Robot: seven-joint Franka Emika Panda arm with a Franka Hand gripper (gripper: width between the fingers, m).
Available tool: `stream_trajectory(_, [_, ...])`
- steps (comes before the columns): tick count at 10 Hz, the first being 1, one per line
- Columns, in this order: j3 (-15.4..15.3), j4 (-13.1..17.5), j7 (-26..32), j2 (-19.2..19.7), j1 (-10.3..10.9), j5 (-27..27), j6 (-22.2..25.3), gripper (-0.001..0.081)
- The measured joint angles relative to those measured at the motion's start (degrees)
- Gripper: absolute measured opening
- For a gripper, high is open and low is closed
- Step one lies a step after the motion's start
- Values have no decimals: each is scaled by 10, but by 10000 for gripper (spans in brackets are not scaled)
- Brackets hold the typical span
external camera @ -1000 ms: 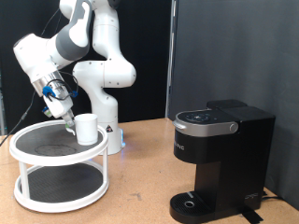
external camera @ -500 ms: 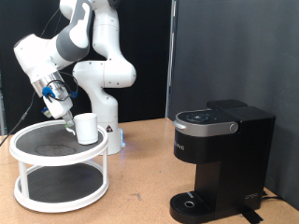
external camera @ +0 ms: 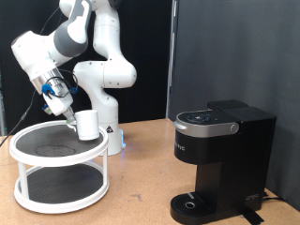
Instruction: Make a cup of coffee with the keurig machine
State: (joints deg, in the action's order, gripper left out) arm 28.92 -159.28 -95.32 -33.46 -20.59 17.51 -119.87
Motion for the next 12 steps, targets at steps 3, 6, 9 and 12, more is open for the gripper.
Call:
stream_trajectory(3, [-14,30,-50,-44,-6,-1,80,7])
stream_trajectory(6, [-20,49,-65,-59,-6,-15,129,7])
stream_trajectory(9, [-38,47,-125,-58,0,42,123,7])
stream_trajectory(12, [-113,45,-240,-55,10,69,74,7])
